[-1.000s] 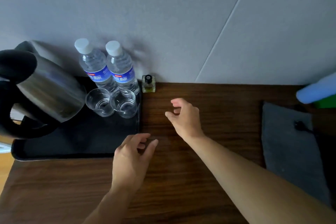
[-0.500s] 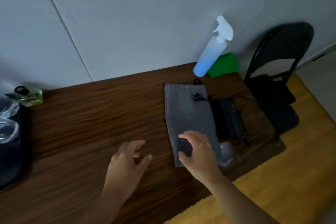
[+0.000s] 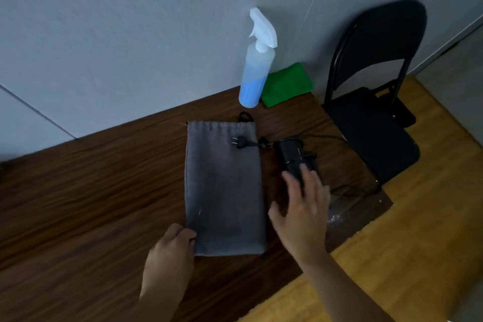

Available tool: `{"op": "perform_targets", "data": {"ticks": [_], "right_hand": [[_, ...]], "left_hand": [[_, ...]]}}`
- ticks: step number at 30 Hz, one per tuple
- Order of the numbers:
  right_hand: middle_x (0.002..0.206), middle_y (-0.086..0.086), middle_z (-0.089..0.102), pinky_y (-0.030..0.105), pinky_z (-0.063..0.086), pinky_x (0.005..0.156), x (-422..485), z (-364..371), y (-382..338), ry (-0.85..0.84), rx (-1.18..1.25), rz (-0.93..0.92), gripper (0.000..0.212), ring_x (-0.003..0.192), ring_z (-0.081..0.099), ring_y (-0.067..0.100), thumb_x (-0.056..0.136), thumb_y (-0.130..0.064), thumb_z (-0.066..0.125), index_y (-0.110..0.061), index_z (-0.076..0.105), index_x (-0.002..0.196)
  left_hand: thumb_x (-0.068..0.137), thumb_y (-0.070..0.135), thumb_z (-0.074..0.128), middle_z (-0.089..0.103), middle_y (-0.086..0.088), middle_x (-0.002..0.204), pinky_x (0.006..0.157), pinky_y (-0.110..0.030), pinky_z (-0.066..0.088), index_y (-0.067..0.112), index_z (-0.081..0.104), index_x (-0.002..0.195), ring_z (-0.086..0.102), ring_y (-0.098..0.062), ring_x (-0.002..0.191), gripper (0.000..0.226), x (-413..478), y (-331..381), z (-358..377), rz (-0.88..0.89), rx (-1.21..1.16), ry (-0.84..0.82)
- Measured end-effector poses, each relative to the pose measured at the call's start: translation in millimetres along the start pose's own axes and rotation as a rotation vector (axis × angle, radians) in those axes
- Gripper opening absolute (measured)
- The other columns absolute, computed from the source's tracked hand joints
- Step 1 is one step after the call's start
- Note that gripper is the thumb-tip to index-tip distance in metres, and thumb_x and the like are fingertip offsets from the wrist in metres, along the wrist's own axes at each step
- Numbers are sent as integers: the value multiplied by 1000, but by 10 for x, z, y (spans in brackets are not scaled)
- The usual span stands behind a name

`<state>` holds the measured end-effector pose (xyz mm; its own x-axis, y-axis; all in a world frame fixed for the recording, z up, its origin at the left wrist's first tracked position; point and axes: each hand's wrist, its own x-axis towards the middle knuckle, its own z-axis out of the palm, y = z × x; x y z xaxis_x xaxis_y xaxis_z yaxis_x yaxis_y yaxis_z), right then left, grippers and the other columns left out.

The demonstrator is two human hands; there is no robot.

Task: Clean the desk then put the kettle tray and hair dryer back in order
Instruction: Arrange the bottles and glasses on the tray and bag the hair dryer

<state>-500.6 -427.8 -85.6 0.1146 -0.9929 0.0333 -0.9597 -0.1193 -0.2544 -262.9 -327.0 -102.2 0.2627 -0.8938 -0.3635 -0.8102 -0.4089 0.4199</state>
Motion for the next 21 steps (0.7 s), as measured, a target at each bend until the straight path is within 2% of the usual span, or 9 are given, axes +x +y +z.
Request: {"op": "perform_targets", "data": {"ticks": [1, 2, 4, 6, 8, 12, 16, 21], "right_hand": [[162, 13, 29, 58, 21, 121, 162, -36, 57, 32, -62, 118, 77, 151, 24, 35, 82, -50, 67, -23, 40, 149], [163, 17, 27, 60, 20, 120, 327, -75, 118, -11, -99, 238, 90, 149, 25, 39, 79, -58, 69, -22, 34, 153], [164, 16, 23, 60, 20, 118, 627, -141, 199, -228, -65, 475, 113, 148, 25, 41, 73, -71, 71, -24, 15, 159], [162, 13, 25, 57, 32, 112, 814, -172, 207, -417, 37, 626, 121, 144, 31, 41, 70, -69, 76, -27, 6, 160], [157, 12, 30, 55, 42, 101, 874, -153, 172, -449, 20, 598, 117, 138, 37, 40, 71, -61, 78, -25, 10, 159], [149, 12, 37, 53, 45, 97, 791, -221, 67, -404, 44, 577, 111, 135, 39, 39, 69, -57, 78, -24, 18, 157], [143, 11, 39, 50, 47, 89, 571, -630, -127, -320, 40, 449, 112, 128, 42, 38, 66, -55, 79, -28, 17, 156], [146, 7, 34, 50, 50, 88, 246, -1452, -688, -249, -4, 208, 113, 130, 38, 34, 66, -62, 76, -31, 14, 156]], "left_hand": [[90, 16, 67, 61, 8, 99, 63, -28, 50, 26, 72, 95, 65, -15, 76, 11, 8, -68, -51, -35, -1, 7], [92, 20, 64, 61, 8, 104, 69, -32, 53, 27, 71, 100, 65, -16, 82, 13, 9, -124, -109, -65, 2, 0], [93, 31, 61, 53, 12, 115, 77, -32, 54, 34, 64, 114, 62, -12, 91, 22, -6, -223, -217, -109, 8, -33], [90, 38, 65, 44, 14, 123, 75, -29, 53, 38, 57, 123, 59, -9, 95, 34, -38, -268, -316, -128, 17, -19], [87, 39, 69, 38, 13, 128, 73, -28, 52, 40, 54, 127, 56, -8, 101, 43, -78, -265, -403, -114, 15, 11], [85, 38, 71, 33, 12, 135, 72, -27, 49, 43, 50, 130, 54, -9, 109, 51, -179, -182, -606, -62, -66, 27], [82, 46, 74, 31, 19, 140, 81, -21, 40, 43, 43, 136, 49, -1, 104, 63, -341, 37, -970, -19, -164, 52], [70, 52, 83, 27, 33, 132, 96, -32, 53, 48, 35, 139, 50, -1, 119, 84, -667, 339, -1651, 116, -302, 99]]}}
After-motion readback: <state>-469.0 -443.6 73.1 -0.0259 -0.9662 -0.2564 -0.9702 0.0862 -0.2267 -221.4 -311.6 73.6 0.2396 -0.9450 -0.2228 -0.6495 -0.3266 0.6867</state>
